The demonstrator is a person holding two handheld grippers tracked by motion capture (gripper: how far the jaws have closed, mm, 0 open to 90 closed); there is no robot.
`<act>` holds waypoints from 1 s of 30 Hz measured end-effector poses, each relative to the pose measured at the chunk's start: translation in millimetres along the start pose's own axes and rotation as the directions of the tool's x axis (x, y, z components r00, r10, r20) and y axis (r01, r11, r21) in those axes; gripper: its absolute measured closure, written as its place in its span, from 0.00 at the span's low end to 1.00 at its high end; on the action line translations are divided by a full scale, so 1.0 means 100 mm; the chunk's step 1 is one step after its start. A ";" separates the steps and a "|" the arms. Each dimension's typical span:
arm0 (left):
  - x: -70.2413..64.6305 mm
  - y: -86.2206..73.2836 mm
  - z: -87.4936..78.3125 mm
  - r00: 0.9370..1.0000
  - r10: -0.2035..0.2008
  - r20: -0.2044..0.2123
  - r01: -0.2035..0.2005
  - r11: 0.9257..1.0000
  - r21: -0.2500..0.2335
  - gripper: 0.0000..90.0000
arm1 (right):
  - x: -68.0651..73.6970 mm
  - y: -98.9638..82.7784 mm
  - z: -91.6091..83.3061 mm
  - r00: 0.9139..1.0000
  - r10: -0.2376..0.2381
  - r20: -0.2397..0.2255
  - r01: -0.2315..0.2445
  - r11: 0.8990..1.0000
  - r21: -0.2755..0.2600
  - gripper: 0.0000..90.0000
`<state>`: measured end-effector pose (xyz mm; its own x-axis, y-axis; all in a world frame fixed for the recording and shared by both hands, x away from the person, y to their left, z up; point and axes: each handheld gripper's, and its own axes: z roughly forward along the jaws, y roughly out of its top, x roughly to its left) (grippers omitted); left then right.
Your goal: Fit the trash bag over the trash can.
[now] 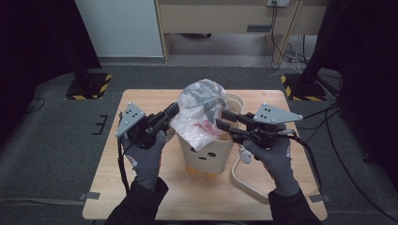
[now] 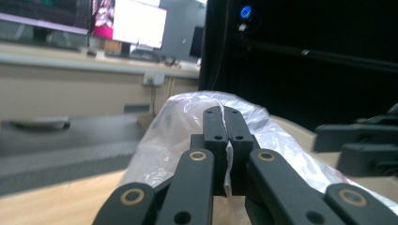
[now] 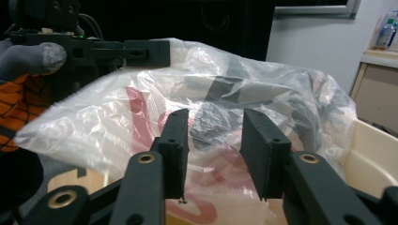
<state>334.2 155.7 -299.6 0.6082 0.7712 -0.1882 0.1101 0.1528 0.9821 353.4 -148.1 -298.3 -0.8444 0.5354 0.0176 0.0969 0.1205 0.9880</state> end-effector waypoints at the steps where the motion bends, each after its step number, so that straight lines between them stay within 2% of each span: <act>1: -0.04 0.02 0.01 1.000 0.011 0.011 -0.011 1.000 -0.012 1.00 | 0.00 0.00 -0.01 1.000 0.004 -0.003 -0.004 1.000 -0.010 0.67; 3: -0.12 0.07 0.04 0.999 0.032 0.016 -0.032 0.999 -0.030 1.00 | 0.00 0.02 -0.02 1.000 0.012 -0.014 -0.012 0.999 -0.035 0.65; 5: -0.20 0.11 0.08 0.997 0.078 -0.004 -0.078 0.996 -0.039 1.00 | 0.01 0.05 -0.04 0.999 0.025 -0.035 -0.028 0.997 -0.070 0.62; 8: -0.33 0.15 0.18 0.987 0.154 -0.032 -0.156 0.987 -0.042 1.00 | 0.03 0.09 -0.07 0.997 0.036 -0.067 -0.042 0.994 -0.097 0.56; 11: -0.42 0.16 0.29 0.982 0.184 -0.040 -0.186 0.982 -0.031 1.00 | 0.06 0.14 -0.08 0.995 0.039 -0.089 -0.049 0.991 -0.123 0.51; 13: -0.43 0.16 0.32 0.980 0.194 -0.041 -0.195 0.980 -0.024 1.00 | 0.07 0.15 -0.09 0.995 0.042 -0.095 -0.054 0.991 -0.125 0.49; 15: -0.49 0.14 0.38 0.975 0.219 -0.043 -0.219 0.976 -0.012 1.00 | 0.10 0.17 -0.09 0.994 0.042 -0.098 -0.054 0.992 -0.118 0.47; 18: -0.51 0.12 0.39 0.974 0.225 -0.038 -0.225 0.974 -0.006 1.00 | 0.10 0.18 -0.09 0.994 0.043 -0.097 -0.055 0.990 -0.128 0.46; 19: -0.53 0.11 0.39 0.971 0.236 -0.039 -0.236 0.972 -0.004 1.00 | 0.10 0.19 -0.09 0.994 0.045 -0.097 -0.058 0.989 -0.134 0.45; 21: -0.56 0.10 0.39 0.972 0.233 -0.027 -0.233 0.972 -0.008 1.00 | 0.11 0.19 -0.09 0.994 0.049 -0.098 -0.062 0.988 -0.143 0.42; 24: -0.62 0.10 0.36 0.979 0.202 0.029 -0.201 0.979 -0.031 1.00 | 0.14 0.19 -0.02 0.996 0.032 -0.081 -0.042 0.991 -0.124 0.41; 25: -0.62 0.10 0.36 0.979 0.202 0.029 -0.201 0.979 -0.031 1.00 | 0.14 0.19 0.00 0.997 0.025 -0.076 -0.034 0.993 -0.117 0.44; 26: -0.63 0.10 0.34 0.982 0.177 0.064 -0.175 0.984 -0.036 1.00 | 0.15 0.18 0.02 0.997 0.018 -0.074 -0.026 0.993 -0.111 0.48; 27: -0.63 0.10 0.34 0.982 0.177 0.064 -0.175 0.984 -0.036 1.00 | 0.15 0.18 0.02 0.997 0.018 -0.074 -0.026 0.993 -0.111 0.48; 28: -0.64 0.10 0.32 0.984 0.153 0.090 -0.150 0.988 -0.042 1.00 | 0.15 0.17 0.04 0.998 0.005 -0.070 -0.012 0.994 -0.107 0.61; 29: -0.64 0.10 0.32 0.984 0.153 0.090 -0.150 0.988 -0.042 1.00 | 0.15 0.17 0.04 0.998 0.005 -0.070 -0.012 0.994 -0.107 0.61; 30: -0.65 0.10 0.30 0.984 0.147 0.102 -0.143 0.989 -0.044 1.00 | 0.15 0.16 0.05 0.997 0.003 -0.077 -0.011 0.994 -0.104 0.66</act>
<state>319.8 88.4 -277.8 0.6948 0.7180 -0.0402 -0.0124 0.0678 0.9976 345.1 -133.5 -283.3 -0.8820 0.4701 0.0323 0.0508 0.0268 0.9984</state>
